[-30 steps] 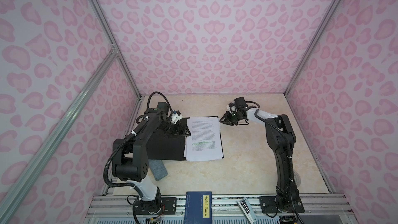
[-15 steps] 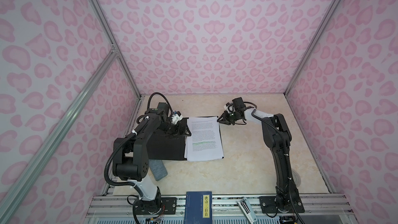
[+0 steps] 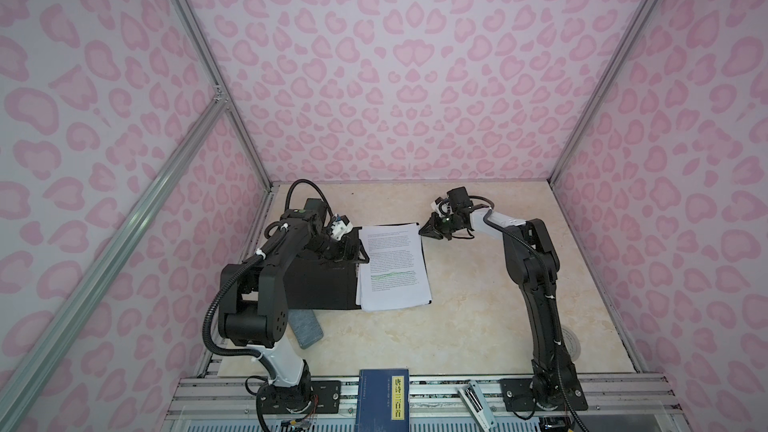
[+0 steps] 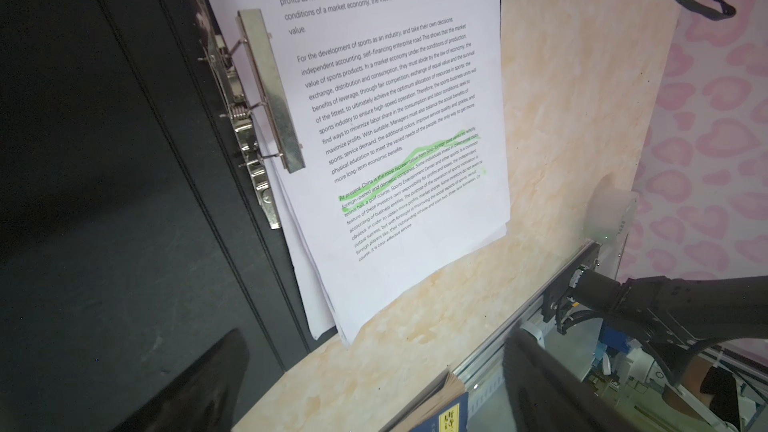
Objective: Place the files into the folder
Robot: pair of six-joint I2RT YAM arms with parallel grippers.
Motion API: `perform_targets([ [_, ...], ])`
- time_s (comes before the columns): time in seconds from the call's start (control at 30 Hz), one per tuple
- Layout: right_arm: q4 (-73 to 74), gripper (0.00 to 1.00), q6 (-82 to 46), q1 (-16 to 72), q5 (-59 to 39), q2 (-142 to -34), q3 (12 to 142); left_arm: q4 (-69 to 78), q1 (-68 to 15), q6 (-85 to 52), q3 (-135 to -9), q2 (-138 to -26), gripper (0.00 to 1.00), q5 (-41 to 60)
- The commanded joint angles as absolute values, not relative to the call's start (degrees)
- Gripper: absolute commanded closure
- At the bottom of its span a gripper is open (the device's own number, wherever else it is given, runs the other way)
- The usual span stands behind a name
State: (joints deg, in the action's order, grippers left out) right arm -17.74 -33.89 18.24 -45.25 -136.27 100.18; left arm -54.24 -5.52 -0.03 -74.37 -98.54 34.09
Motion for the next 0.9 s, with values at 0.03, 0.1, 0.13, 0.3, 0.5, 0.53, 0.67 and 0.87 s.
perform_targets([
  [0.03,-17.57,0.83,-32.95,18.41,-46.14,-136.49,100.63,-54.79,-5.36,0.26,-74.71,-98.95,0.01,34.54],
  [0.1,-17.57,0.82,-32.7,18.38,-46.23,-136.49,100.73,-54.81,-5.36,0.26,-74.88,-99.13,0.01,34.5],
  [0.13,-17.63,0.82,-32.61,18.4,-46.23,-136.41,100.89,-54.79,-5.36,0.26,-74.88,-99.18,0.01,34.48],
  [0.3,-17.08,0.82,-32.52,18.47,-46.55,-136.14,100.94,-54.77,-5.27,0.35,-74.96,-99.4,0.01,34.54],
  [0.5,-17.21,0.81,-32.6,18.64,-46.62,-136.32,101.78,-54.82,-5.1,0.42,-74.86,-99.45,0.01,34.62],
  [0.53,-17.09,0.82,-32.69,18.7,-46.67,-136.32,101.91,-54.84,-5.1,0.44,-74.88,-99.49,0.01,34.56],
  [0.67,-18.01,0.81,-32.57,19.07,-47.11,-137.23,103.21,-54.89,-5.01,0.53,-74.72,-99.58,0.01,34.63],
  [0.87,-20.17,0.81,-31.97,19.58,-47.29,-138.58,105.0,-54.89,-4.81,0.79,-74.73,-99.49,0.01,34.63],
])
